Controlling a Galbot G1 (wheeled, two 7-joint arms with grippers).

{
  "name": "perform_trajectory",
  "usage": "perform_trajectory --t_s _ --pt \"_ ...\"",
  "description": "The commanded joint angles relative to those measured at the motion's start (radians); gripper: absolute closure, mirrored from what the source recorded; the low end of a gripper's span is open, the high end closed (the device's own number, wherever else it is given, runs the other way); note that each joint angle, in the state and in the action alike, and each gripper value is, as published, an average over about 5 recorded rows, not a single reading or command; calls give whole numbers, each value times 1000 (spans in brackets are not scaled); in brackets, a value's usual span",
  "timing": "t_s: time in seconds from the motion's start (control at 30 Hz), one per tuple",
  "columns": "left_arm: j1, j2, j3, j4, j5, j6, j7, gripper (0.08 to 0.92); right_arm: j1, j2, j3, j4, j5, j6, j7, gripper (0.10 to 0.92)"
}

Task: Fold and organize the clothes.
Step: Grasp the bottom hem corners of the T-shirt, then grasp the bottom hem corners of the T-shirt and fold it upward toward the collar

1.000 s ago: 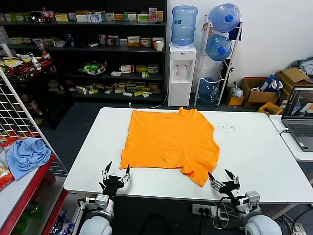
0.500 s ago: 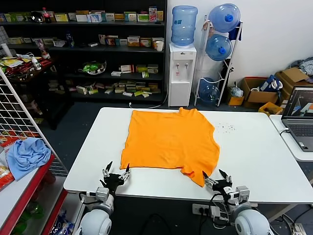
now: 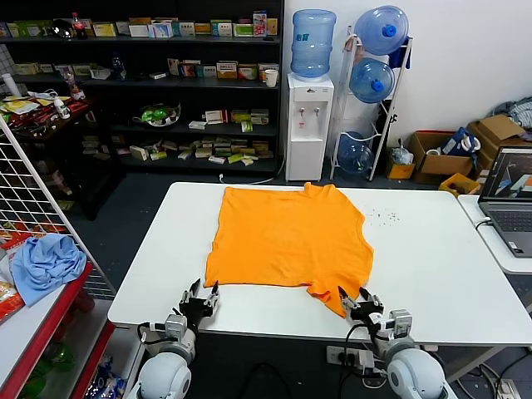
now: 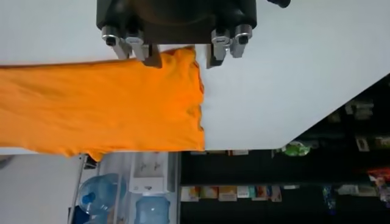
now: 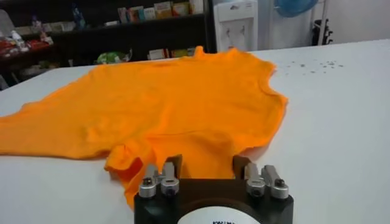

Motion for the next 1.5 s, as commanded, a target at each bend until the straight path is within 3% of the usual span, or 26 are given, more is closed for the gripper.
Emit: perform_trajectory --t_s 0.03,0.3,0.47,0.87,1.1,1.27,1.5 --pt "-6 -6 -1 9 -16 16 10 579 12 2 -8 -3 3 -6 4 646" --pt "8 -4 -7 -10 -17 19 20 805 -18 -3 -4 43 1 -3 18 871" --pt "29 22 -12 -59 -19 19 18 906 -65 -24 13 111 -9 -16 45 901" --pt "202 129 -48 -255 -37 18 8 907 -279 -105 103 294 -129 -23 80 901" --pt "313 138 -69 -344 12 -9 7 907 -353 -125 122 370 -200 1 95 901" --pt "244 91 -51 -297 80 -59 4 907 -275 -130 108 314 -229 62 89 901" --pt "70 22 -11 -128 153 -113 7 907 -77 -129 70 140 -206 128 69 901"
